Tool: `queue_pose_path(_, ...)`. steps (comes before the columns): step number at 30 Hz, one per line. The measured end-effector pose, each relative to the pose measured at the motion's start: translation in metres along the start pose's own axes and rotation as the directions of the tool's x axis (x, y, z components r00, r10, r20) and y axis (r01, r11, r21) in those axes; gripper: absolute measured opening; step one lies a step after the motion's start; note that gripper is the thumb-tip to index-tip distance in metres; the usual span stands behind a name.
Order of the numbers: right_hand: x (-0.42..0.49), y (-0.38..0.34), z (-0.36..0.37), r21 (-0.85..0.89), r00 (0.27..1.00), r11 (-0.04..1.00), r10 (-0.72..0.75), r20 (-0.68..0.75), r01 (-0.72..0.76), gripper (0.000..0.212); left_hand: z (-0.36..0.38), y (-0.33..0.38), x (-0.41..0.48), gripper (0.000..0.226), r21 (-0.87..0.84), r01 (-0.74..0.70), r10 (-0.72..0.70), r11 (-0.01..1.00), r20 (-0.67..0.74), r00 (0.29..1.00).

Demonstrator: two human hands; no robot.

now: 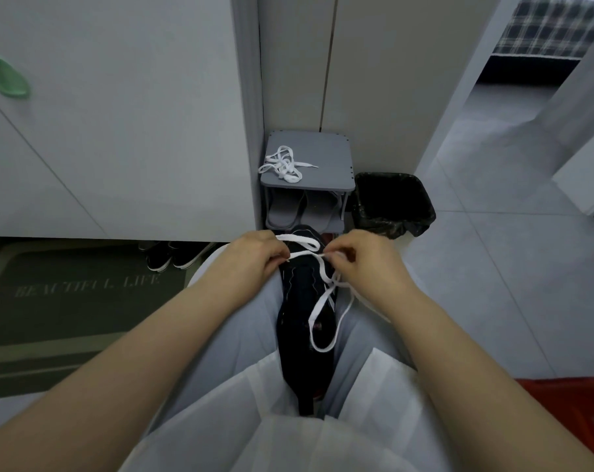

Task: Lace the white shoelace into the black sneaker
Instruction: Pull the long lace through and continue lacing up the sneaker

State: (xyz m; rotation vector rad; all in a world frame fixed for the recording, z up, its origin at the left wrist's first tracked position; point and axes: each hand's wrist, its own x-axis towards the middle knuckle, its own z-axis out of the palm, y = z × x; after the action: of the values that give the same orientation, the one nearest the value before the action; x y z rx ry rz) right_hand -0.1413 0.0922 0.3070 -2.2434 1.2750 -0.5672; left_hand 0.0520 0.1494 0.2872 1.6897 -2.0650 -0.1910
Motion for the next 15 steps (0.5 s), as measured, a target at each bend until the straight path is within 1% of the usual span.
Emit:
queue_pose_path(1, -0.002, -0.001, 0.004, -0.012, 0.998, 1.0, -0.026, 0.064, 0.026, 0.015, 0.0, -0.001, 0.0, 0.008, -0.009, -0.003, 0.003, 1.0, 0.005, 1.0)
queue_pose_path(3, -0.003, 0.0, 0.013, -0.058, 0.993, 0.997, -0.044, 0.111, 0.05, 0.017, 0.0, -0.001, 0.0, 0.01, -0.026, 0.01, -0.009, 1.0, 0.011, 1.0)
queue_pose_path(6, 0.0, 0.005, 0.017, -0.145, 0.996, 0.989, -0.029, 0.085, 0.041, 0.02, 0.001, 0.0, 0.0, 0.01, -0.036, 0.023, -0.023, 0.999, 0.003, 1.0)
queue_pose_path(9, 0.004, 0.008, 0.015, -0.181, 0.997, 0.982, -0.035, 0.066, 0.046, 0.019, 0.001, 0.002, -0.001, 0.011, -0.018, 0.019, -0.019, 1.0, 0.0, 1.0)
queue_pose_path(12, 0.006, 0.007, 0.014, -0.219, 0.986, 0.966, -0.112, 0.121, 0.137, 0.017, 0.001, 0.002, -0.002, 0.013, -0.002, 0.022, -0.022, 1.0, 0.009, 1.0)
queue_pose_path(15, 0.008, 0.005, 0.012, -0.242, 0.974, 0.953, -0.138, 0.178, 0.179, 0.019, 0.0, 0.003, 0.0, 0.014, -0.006, 0.038, -0.038, 0.999, 0.042, 0.998)
